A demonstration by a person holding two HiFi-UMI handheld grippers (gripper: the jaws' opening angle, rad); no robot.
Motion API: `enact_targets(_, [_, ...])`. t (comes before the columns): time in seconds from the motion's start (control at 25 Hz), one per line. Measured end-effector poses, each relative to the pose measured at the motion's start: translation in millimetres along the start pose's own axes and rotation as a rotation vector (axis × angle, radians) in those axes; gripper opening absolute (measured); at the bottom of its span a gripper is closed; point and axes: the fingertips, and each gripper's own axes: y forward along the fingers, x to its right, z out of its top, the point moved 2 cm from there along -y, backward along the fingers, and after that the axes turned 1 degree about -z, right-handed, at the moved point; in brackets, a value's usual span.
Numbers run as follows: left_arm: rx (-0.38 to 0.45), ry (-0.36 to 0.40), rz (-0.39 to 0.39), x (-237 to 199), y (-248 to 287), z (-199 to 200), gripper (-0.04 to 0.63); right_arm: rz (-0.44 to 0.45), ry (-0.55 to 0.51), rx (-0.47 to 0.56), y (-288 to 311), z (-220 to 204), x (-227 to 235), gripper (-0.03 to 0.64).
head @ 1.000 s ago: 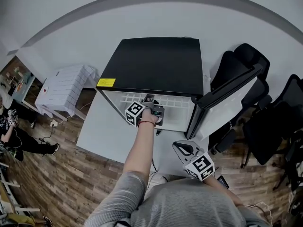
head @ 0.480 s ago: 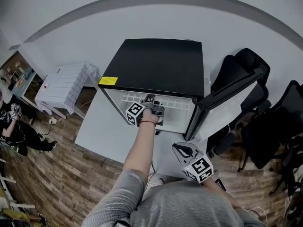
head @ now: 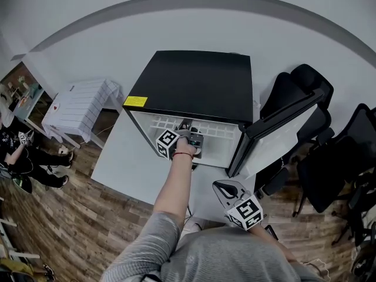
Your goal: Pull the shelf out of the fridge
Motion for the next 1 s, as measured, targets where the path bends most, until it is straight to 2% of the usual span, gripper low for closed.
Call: enact_targets(1.0, [-0.018, -0.01, -0.02, 2.9, -37.5, -5.3, 0.037, 0.021, -0.01, 0.039, 6.8, 0.8, -16.0, 0.014])
